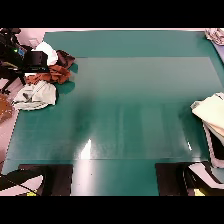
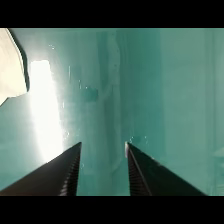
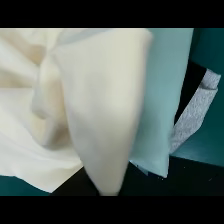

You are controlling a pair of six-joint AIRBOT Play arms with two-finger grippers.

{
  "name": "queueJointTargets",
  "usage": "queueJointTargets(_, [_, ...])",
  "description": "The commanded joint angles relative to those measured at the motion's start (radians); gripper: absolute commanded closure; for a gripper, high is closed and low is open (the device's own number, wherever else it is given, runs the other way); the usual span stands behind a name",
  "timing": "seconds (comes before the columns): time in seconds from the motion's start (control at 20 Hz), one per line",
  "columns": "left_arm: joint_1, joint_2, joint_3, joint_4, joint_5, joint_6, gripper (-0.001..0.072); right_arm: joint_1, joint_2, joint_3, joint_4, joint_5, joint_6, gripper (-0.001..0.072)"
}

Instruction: Fold the shirts.

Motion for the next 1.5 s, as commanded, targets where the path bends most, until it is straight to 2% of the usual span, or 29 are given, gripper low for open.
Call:
queueJointTargets(0.0, [0.0,0.001,0.001,0.0,-0.003,0.0,0.0354,-0.022,-0.096,-0.015,-0.012,-0.069,-0.007,0.0678])
queueJointTargets(0.05, [0.0,0.001,0.001,0.0,-0.004,0.0,0.0354,-0.022,-0.128,-0.015,-0.012,-0.068,-0.007,0.0674])
queueJointTargets(0.1, [0.0,0.001,0.001,-0.001,-0.003,-0.001,0.0354,-0.022,-0.159,-0.014,-0.013,-0.066,-0.007,0.0614])
queueJointTargets(0.2, [0.0,0.001,0.001,-0.014,-0.002,-0.001,0.0354,-0.022,-0.211,0.019,-0.015,-0.041,-0.007,0.023])
queueJointTargets(0.25, [0.0,0.001,0.001,-0.019,0.001,-0.001,0.0354,-0.018,-0.23,0.056,-0.015,-0.021,-0.008,0.0205])
queueJointTargets(0.4, [0.0,0.001,0.001,-0.026,0.036,0.0,0.0354,0.05,-0.241,0.213,-0.023,-0.016,-0.04,0.0205])
queueJointTargets(0.5, [0.0,0.001,0.001,-0.038,0.077,0.0,0.0354,0.153,-0.237,0.362,-0.043,-0.045,-0.1,0.0205])
queueJointTargets(0.55, [0.0,0.001,0.001,-0.042,0.095,0.0,0.0354,0.229,-0.237,0.45,-0.108,-0.052,-0.132,0.02])
queueJointTargets(0.7, [0.0,0.001,0.001,-0.041,0.105,0.001,0.0354,0.467,-0.242,0.655,-0.312,-0.054,-0.137,0.0184])
queueJointTargets(0.75, [0.0,0.001,0.001,-0.041,0.103,0.002,0.0354,0.532,-0.243,0.697,-0.318,-0.067,-0.137,0.0183])
queueJointTargets(0.9, [0.0,0.001,0.001,-0.039,0.125,0.035,0.0354,0.755,-0.238,0.748,-0.19,-0.18,-0.15,0.0186])
queueJointTargets(1.05, [0.0,0.05,-0.028,0.033,0.177,0.023,0.0355,1.03,-0.186,0.647,-0.034,-0.282,-0.325,0.0196])
queueJointTargets(1.1, [0.0,0.095,-0.072,0.052,0.215,0.002,0.0356,1.119,-0.157,0.584,0.014,-0.306,-0.369,0.0231])
queueJointTargets(1.15, [0.0,0.167,-0.159,0.067,0.271,-0.015,0.0356,1.212,-0.113,0.497,0.075,-0.355,-0.41,0.0298])
queueJointTargets(1.2, [0.0,0.257,-0.279,0.073,0.346,-0.032,0.0356,1.293,-0.062,0.398,0.148,-0.415,-0.451,0.0348])
queueJointTargets(1.25, [0.0,0.378,-0.445,0.076,0.449,-0.04,0.0356,1.369,0.001,0.278,0.207,-0.485,-0.502,0.0348])
queueJointTargets(1.35, [0.0,0.638,-0.808,0.09,0.645,-0.092,0.0356,1.485,0.123,0.023,0.253,-0.62,-0.51,0.0348])
queueJointTargets(1.45, [0.0,0.88,-1.133,0.093,0.768,-0.147,0.0356,1.564,0.238,-0.235,0.253,-0.744,-0.483,0.0348])
